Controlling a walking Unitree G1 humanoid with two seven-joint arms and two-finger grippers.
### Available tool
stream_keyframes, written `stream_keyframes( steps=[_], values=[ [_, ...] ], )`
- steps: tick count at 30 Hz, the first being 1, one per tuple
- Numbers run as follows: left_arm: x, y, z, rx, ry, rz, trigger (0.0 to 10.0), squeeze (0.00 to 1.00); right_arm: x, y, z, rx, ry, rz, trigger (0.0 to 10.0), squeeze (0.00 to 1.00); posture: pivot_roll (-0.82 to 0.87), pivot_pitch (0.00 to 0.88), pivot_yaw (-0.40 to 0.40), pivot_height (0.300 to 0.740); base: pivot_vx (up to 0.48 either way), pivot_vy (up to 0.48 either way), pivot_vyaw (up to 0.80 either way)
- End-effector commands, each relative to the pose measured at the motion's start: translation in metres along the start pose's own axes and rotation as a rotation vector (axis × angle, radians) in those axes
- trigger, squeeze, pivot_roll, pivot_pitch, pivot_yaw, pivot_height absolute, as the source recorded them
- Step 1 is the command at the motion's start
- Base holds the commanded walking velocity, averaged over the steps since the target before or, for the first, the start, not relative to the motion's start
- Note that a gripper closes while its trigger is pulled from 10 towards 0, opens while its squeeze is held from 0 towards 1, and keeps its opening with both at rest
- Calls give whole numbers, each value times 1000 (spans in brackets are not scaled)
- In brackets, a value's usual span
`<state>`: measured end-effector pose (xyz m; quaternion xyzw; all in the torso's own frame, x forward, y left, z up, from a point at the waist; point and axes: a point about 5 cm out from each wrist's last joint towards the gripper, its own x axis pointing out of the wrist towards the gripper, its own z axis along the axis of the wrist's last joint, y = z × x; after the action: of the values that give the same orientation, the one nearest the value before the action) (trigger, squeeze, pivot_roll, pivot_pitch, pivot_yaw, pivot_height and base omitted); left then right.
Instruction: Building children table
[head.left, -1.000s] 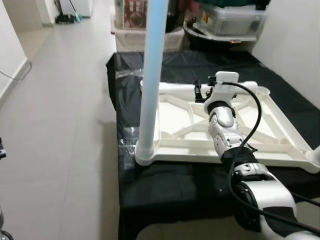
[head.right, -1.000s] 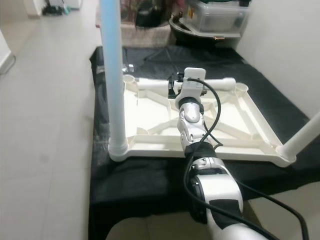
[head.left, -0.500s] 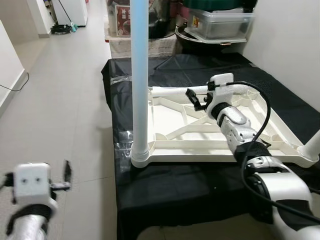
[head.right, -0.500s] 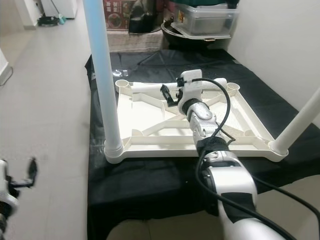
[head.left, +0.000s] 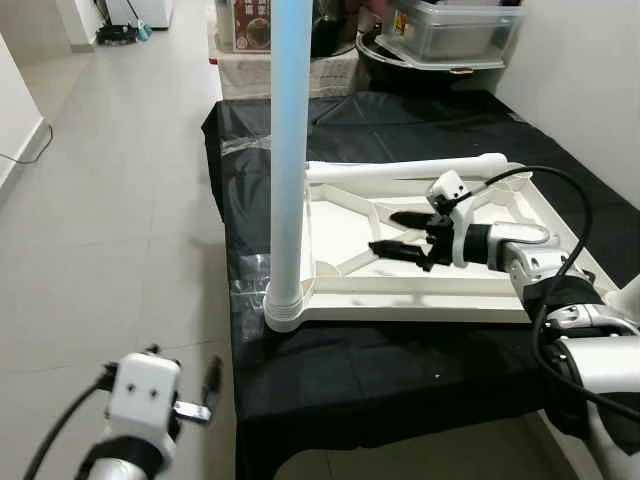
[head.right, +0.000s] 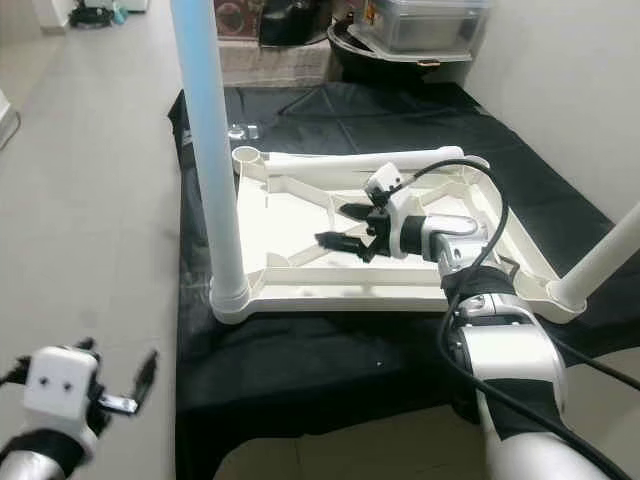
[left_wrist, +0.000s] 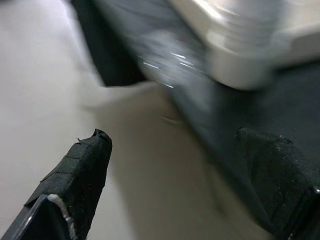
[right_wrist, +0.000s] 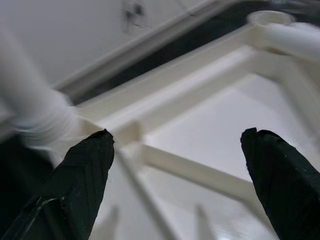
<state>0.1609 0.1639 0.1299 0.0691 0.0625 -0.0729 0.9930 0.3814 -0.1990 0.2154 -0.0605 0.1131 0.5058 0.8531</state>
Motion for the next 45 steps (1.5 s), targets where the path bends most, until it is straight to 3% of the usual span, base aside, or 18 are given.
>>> stream_keyframes(
  steps=[1, 12, 26, 31, 40, 45],
  values=[
    [-2, -4, 3, 4, -17, -31, 10000, 0, -2, 3, -3, 22, -17, 48, 10000, 0, 94, 162, -70, 740, 0, 0, 0],
    [-6, -32, 10, -29, -70, -120, 10000, 0, 44, 32, 3, -8, -86, 296, 10000, 0, 101, 174, -71, 740, 0, 0, 0],
    [-5, -47, 17, -37, -110, -152, 10000, 0, 56, 44, 7, 12, -119, 406, 10000, 0, 106, 167, -80, 740, 0, 0, 0],
    [-4, -55, 16, -26, -120, -175, 10000, 0, 73, 56, 13, -12, -148, 455, 10000, 0, 105, 149, -75, 740, 0, 0, 0],
    [-3, -56, 17, -10, -130, -166, 10000, 0, 83, 63, 13, 20, -185, 462, 10000, 0, 105, 143, -78, 740, 0, 0, 0],
    [-1, -56, 18, -8, -135, -170, 10000, 0, 95, 77, 15, -6, -192, 515, 10000, 0, 111, 132, -75, 740, 0, 0, 0]
  ],
)
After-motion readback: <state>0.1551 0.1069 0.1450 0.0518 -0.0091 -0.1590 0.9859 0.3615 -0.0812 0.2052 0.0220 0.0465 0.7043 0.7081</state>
